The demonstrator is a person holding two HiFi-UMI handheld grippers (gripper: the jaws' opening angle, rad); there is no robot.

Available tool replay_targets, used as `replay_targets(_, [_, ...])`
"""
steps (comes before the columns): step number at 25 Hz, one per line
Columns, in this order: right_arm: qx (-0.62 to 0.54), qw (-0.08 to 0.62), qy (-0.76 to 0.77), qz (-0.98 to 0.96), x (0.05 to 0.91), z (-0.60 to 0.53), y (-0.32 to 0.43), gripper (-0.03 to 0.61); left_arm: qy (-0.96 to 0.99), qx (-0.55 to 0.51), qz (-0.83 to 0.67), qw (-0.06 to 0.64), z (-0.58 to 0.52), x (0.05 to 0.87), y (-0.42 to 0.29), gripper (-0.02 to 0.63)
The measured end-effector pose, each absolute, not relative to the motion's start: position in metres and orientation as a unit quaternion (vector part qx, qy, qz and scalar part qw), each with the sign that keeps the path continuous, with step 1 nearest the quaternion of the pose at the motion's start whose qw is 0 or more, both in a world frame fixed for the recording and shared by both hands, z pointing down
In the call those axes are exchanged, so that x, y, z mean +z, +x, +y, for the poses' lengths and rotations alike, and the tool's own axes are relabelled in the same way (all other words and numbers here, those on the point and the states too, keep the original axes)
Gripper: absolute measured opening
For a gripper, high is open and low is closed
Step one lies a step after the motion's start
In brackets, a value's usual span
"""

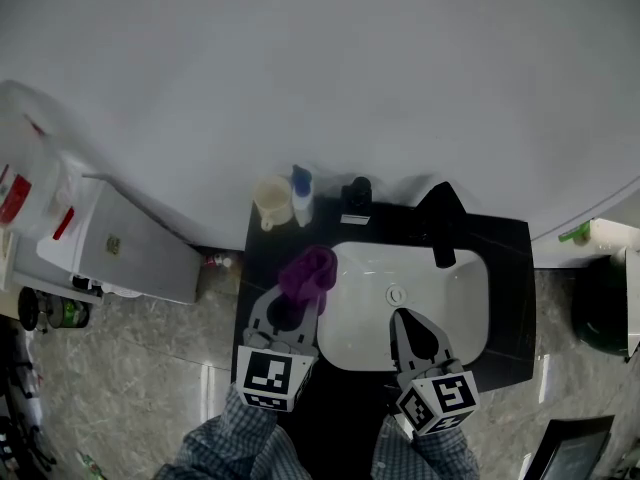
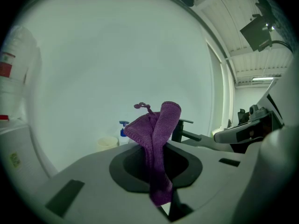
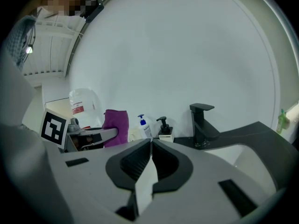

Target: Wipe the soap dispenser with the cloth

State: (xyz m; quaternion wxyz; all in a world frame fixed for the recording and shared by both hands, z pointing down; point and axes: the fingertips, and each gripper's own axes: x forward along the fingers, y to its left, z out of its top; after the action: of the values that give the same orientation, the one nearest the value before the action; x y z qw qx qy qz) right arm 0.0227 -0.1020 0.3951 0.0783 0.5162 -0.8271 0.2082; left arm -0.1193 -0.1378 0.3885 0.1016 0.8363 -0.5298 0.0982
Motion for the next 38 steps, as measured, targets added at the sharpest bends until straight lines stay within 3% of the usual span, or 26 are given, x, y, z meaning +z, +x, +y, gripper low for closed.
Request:
replay_targets(12, [0.191, 0.058, 0.497, -0.844, 0.382, -0.066, 0.032, 0.025, 0.825, 0.105, -0.549, 0.081, -0.075, 0.372, -0.113, 0.06])
replay_targets(27, [0.17, 0.04, 0.513, -0.841, 0.37, 0.084, 0.11, 0.025, 0.817, 0.083, -0.568, 0.062, 0.061, 0.357, -0.058, 0.06])
replay_targets(38, [0.173, 0.03, 0.493, -0.852, 0.363, 0.164, 0.121, 0.025, 0.804, 0.072, -0.588, 0.055, 0.147, 0.34, -0.044, 0.06])
